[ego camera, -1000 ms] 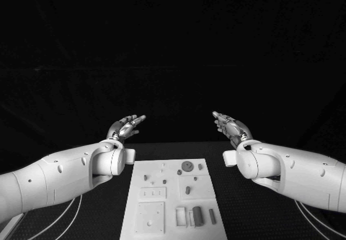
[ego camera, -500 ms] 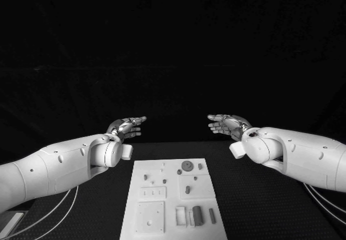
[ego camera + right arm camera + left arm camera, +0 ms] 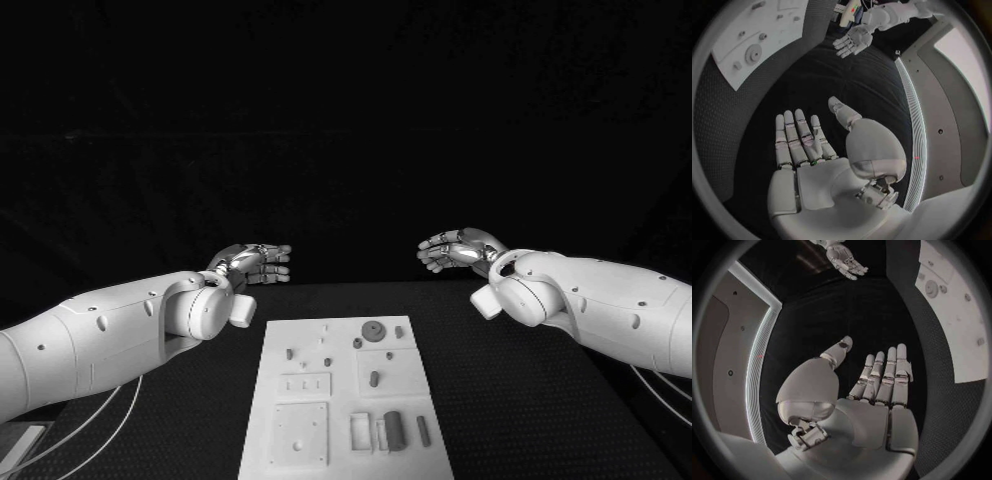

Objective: Assemble the parts on the task board

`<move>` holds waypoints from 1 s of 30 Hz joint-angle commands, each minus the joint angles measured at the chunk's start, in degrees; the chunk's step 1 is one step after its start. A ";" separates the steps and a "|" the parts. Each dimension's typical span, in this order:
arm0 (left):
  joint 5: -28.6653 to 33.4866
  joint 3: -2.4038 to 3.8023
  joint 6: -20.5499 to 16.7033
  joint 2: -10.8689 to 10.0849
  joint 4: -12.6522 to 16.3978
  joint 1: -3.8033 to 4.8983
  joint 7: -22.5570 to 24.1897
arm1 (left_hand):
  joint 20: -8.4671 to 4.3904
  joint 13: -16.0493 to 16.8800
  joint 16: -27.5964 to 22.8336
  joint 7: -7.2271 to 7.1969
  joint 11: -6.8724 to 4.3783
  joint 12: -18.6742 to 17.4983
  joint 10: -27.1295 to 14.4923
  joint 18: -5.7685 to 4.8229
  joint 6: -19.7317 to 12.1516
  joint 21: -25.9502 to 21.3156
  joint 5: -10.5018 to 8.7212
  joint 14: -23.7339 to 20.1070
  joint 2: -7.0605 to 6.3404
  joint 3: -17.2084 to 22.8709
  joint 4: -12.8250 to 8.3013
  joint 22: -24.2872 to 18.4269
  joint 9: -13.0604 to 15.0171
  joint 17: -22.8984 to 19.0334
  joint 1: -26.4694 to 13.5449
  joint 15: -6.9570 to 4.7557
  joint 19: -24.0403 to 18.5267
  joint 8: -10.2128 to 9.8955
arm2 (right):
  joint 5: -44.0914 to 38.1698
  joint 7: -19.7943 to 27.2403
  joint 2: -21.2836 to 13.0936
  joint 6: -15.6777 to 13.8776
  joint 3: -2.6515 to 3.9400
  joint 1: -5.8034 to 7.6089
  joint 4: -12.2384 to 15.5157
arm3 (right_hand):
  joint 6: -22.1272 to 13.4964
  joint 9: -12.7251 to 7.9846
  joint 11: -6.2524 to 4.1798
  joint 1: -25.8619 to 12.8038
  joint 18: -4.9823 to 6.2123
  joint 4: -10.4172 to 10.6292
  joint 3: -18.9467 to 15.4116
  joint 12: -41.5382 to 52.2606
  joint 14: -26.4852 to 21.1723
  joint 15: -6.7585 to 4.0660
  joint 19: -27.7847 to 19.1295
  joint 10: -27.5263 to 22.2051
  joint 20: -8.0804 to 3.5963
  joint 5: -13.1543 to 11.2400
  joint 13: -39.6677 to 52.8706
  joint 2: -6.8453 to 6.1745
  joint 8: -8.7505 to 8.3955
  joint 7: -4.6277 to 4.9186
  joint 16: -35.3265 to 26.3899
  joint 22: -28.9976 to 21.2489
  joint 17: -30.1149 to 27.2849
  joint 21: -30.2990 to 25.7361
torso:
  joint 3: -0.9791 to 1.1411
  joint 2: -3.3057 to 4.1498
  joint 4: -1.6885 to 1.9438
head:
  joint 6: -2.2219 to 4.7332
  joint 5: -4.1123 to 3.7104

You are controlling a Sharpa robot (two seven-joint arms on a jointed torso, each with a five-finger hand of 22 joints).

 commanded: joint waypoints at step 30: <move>-4.31 0.10 3.82 -8.74 14.24 2.86 -0.12 | -2.62 1.32 2.07 3.93 1.38 0.57 8.69 1.03 6.18 1.50 0.23 8.82 -1.35 -0.26 -1.37 -0.55 -2.20 1.74 -2.83 -2.71 8.32 -0.41 | -56.72 -4.66 9.64 4.34 0.09 -1.43 -4.38 | 9.88 1.39 -9.15 6.19 6.22 0.12 -5.82 35.09 24.87 -16.09 30.55 13.20 -8.68 0.21 39.12 -4.98 -3.25 0.39 37.16 3.32 27.95 27.25 | -0.01 5.04 3.65 | 0.85 -1.66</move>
